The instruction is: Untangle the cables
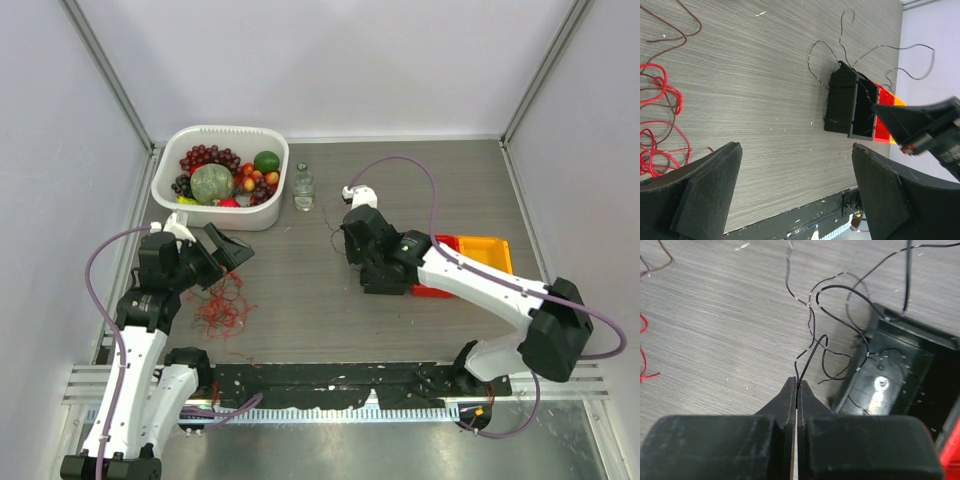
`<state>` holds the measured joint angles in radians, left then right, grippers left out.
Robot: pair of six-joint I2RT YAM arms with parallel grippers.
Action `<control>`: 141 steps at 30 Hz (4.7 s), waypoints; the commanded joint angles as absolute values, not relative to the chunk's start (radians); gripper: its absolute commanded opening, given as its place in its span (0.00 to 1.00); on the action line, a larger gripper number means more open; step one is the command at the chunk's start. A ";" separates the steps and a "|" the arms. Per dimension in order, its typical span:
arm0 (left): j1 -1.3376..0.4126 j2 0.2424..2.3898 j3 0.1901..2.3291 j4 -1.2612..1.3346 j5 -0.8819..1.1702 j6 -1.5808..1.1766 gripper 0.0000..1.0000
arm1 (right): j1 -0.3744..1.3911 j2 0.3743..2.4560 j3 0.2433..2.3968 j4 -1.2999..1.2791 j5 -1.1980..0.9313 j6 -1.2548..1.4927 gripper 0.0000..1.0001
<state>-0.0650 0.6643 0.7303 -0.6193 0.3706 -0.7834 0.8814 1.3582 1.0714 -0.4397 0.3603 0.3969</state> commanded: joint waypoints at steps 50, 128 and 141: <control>-0.061 0.534 0.637 -0.598 0.494 -0.828 0.94 | 0.566 1.962 1.388 -0.359 -0.419 0.084 0.80; -0.060 0.598 0.591 -0.534 0.554 -0.856 0.93 | 0.463 1.407 0.678 -0.107 0.094 0.492 0.01; -0.060 0.606 0.589 -0.525 0.554 -0.856 0.93 | 0.459 1.223 0.922 -0.579 0.144 0.403 0.50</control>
